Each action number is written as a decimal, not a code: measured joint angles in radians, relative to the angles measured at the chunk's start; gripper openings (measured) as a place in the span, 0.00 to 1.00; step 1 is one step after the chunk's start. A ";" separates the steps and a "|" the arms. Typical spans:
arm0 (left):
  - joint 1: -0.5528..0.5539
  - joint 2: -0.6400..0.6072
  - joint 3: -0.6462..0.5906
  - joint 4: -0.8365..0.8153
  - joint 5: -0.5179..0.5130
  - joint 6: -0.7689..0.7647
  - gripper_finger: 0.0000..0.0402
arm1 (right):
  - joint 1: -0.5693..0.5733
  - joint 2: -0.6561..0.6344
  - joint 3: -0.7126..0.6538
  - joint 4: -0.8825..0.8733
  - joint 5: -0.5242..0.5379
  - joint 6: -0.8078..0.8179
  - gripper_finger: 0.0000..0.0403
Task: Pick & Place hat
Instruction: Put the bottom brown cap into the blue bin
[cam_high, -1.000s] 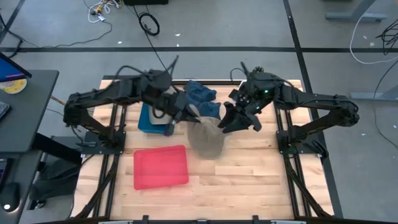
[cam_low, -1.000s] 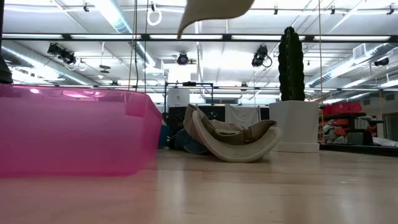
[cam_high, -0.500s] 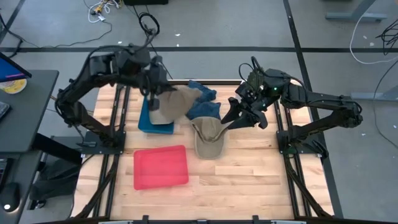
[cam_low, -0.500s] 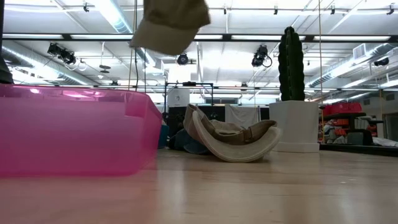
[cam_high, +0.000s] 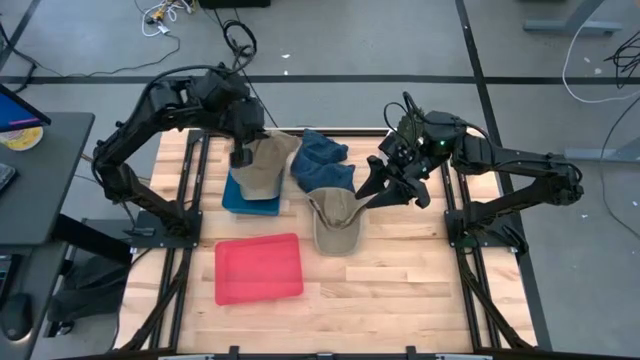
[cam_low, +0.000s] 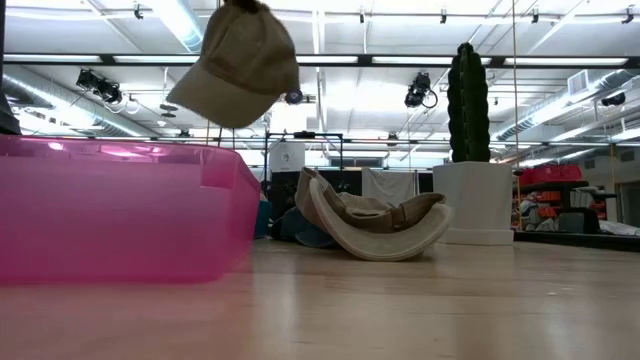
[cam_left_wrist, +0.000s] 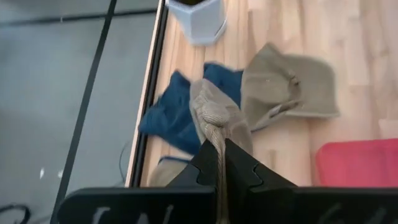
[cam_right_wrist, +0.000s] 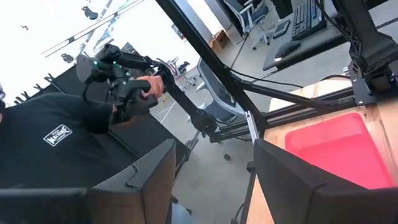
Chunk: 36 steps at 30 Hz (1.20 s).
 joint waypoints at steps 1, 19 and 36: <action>0.004 0.001 -0.012 -0.003 -0.019 -0.009 0.01 | 0.000 0.000 0.000 0.000 0.006 -0.001 0.55; -0.001 -0.055 -0.311 0.169 -0.208 -0.265 0.01 | 0.000 0.000 0.000 -0.006 0.023 -0.016 0.55; 0.000 -0.316 -0.717 0.472 -0.235 -0.367 0.01 | 0.000 0.001 -0.001 -0.009 0.071 -0.016 0.55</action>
